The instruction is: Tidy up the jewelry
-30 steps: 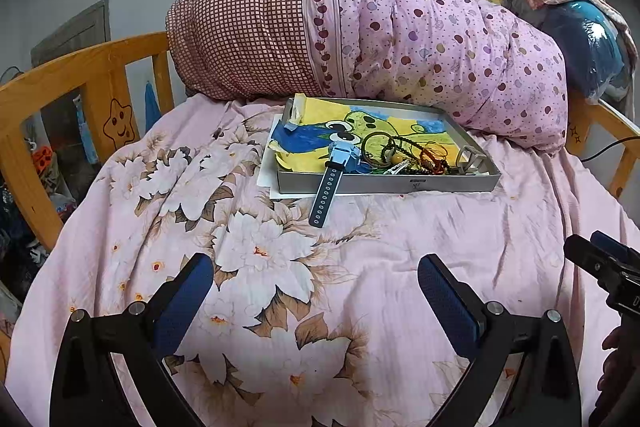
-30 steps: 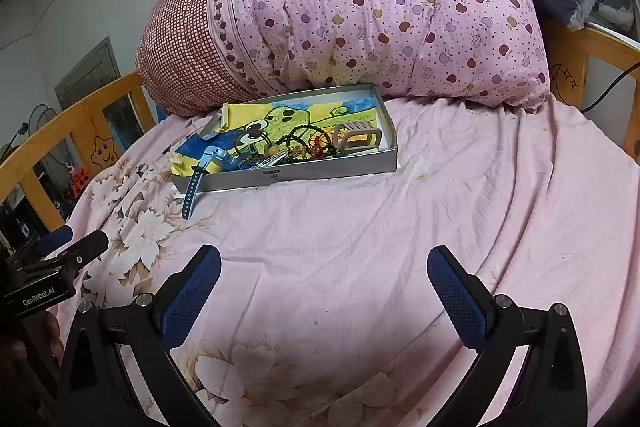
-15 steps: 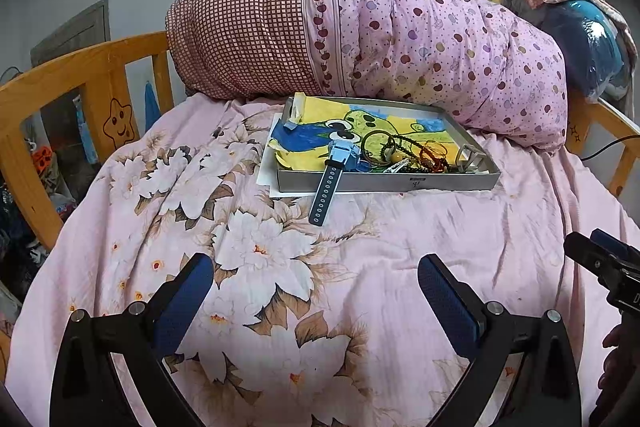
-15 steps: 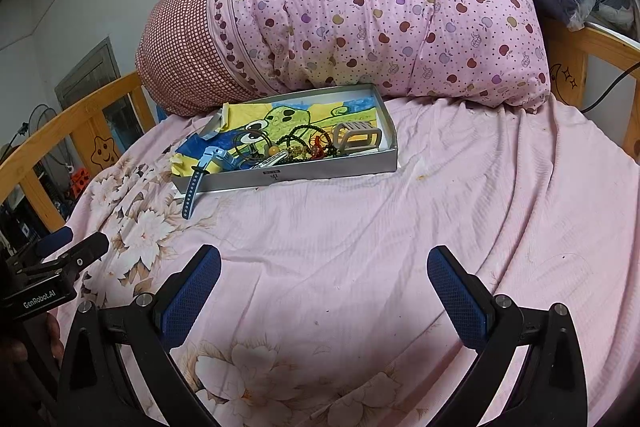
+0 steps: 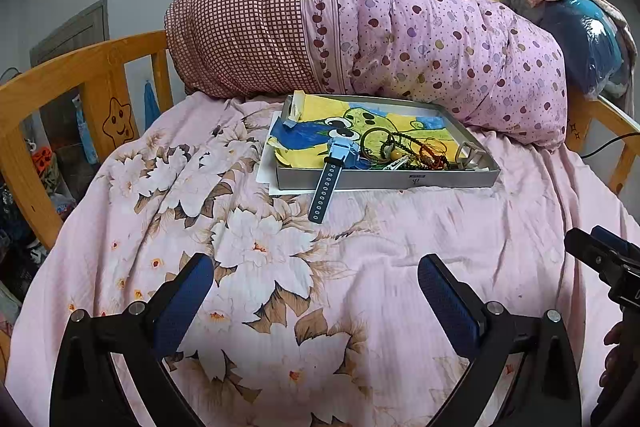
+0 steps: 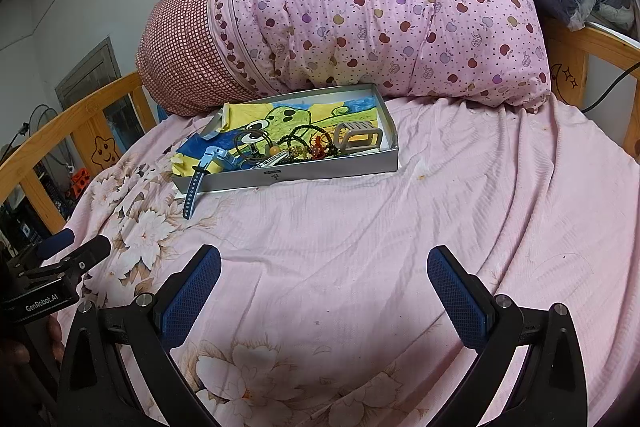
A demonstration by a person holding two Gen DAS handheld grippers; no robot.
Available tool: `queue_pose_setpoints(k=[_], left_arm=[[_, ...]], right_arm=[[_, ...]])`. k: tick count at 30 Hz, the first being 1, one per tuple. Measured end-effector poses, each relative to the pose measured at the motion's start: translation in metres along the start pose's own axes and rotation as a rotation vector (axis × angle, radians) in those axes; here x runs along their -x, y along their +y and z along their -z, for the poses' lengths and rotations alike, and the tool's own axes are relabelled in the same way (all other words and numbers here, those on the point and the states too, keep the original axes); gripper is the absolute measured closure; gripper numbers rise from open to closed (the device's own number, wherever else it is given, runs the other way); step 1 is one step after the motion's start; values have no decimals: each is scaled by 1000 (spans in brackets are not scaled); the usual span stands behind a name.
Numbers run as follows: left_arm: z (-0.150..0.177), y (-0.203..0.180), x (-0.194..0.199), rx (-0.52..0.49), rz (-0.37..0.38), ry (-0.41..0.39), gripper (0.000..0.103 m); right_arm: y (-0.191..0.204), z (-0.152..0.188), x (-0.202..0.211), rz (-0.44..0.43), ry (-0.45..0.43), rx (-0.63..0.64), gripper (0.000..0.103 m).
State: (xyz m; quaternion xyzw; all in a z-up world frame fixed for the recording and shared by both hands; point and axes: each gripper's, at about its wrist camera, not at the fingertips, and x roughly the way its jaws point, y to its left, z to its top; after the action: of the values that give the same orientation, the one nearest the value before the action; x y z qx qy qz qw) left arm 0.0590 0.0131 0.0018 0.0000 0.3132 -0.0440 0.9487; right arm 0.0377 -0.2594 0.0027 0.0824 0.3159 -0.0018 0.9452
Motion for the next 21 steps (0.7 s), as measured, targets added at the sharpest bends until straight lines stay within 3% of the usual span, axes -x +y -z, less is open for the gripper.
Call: queue_pose_setpoints(k=[21], left_arm=[[6, 0, -1, -2, 1, 20, 0]], right_arm=[[1, -1, 1, -3, -2, 1, 2]])
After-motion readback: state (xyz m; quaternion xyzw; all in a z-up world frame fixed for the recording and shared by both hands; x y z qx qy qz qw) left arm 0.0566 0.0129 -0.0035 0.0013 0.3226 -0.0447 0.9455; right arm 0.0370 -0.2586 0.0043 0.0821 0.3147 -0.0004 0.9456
